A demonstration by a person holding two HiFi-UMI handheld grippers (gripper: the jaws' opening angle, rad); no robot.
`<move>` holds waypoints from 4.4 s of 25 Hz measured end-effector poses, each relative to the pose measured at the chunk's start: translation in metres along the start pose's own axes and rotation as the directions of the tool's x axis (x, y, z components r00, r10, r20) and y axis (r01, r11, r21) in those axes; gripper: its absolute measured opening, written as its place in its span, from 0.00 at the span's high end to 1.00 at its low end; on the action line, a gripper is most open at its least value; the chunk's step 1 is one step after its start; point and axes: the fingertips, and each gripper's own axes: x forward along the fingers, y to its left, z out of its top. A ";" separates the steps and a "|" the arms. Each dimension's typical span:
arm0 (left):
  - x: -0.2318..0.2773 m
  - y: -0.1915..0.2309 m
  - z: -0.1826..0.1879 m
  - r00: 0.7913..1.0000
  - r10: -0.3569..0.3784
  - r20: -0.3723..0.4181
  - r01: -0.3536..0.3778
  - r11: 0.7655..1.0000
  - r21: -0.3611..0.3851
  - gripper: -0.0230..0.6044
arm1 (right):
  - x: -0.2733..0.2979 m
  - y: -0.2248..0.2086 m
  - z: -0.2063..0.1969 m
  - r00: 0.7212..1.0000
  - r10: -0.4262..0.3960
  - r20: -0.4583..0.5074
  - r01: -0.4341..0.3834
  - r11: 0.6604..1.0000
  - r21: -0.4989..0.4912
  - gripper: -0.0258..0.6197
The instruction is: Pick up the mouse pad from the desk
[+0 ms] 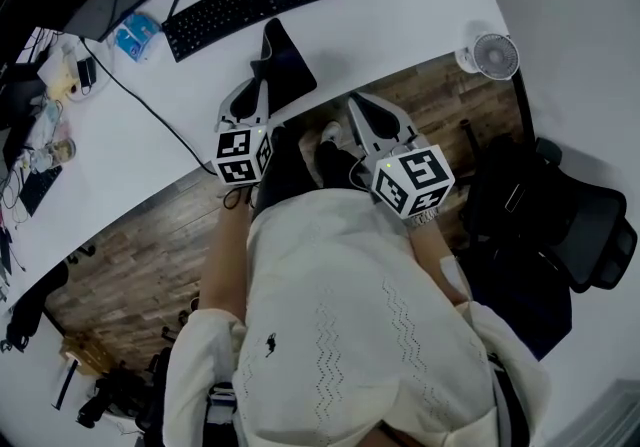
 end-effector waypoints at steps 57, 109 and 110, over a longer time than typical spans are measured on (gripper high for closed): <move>-0.095 -0.115 0.036 0.977 -0.043 0.207 0.043 0.999 0.008 0.91 | -0.047 -0.015 0.000 0.996 0.078 0.052 -0.071 0.989 -0.129 0.96; -0.150 -0.112 0.203 0.850 0.000 0.527 -0.058 0.994 0.092 0.91 | -0.090 0.000 0.153 0.927 0.108 0.358 0.001 0.957 -0.290 0.96; -0.151 -0.112 0.204 0.850 0.003 0.527 -0.061 0.994 0.092 0.91 | -0.090 0.000 0.153 0.927 0.109 0.360 0.000 0.957 -0.290 0.96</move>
